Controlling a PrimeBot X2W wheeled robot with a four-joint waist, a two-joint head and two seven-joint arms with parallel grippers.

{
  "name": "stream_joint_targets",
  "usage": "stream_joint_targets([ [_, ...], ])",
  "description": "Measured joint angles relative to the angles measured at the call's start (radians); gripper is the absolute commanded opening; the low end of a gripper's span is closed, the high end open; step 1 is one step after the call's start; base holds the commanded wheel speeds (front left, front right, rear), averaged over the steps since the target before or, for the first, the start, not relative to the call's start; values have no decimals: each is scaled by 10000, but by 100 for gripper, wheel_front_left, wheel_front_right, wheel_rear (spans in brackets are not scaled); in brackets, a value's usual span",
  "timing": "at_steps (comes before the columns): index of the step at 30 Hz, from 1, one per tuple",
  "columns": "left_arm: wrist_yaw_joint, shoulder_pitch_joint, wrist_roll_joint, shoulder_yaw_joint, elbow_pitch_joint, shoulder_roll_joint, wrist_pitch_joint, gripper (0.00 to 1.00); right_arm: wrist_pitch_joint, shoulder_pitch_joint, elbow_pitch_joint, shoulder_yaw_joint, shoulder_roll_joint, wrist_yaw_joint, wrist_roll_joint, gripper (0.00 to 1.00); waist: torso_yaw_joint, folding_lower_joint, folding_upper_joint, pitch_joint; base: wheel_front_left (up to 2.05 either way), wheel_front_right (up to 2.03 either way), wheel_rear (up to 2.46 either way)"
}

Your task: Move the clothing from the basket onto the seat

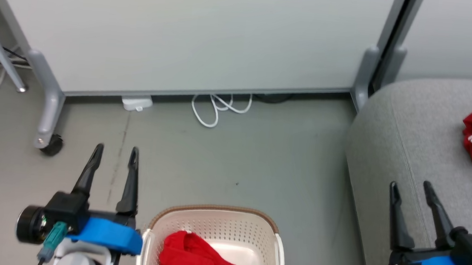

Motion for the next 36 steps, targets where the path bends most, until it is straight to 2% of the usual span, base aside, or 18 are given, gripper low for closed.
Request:
stream_joint_targets([
  [9,-464,1062,581,832,-255,-236,0,100,-2,571,109,263,345,0,-25,100,352,1,0,-533,0,0,0],
  [18,-792,1271,918,1313,-127,-579,-2,100,-2,926,268,483,477,0,-127,100,534,3,0,-657,0,0,0],
  [33,-978,1231,1250,1390,84,-727,-2,100,0,922,309,654,504,0,-109,100,546,3,0,-661,0,0,0],
  [36,-997,856,1392,932,378,-639,-8,100,0,869,267,702,506,0,-209,100,501,3,0,-576,0,0,0],
])
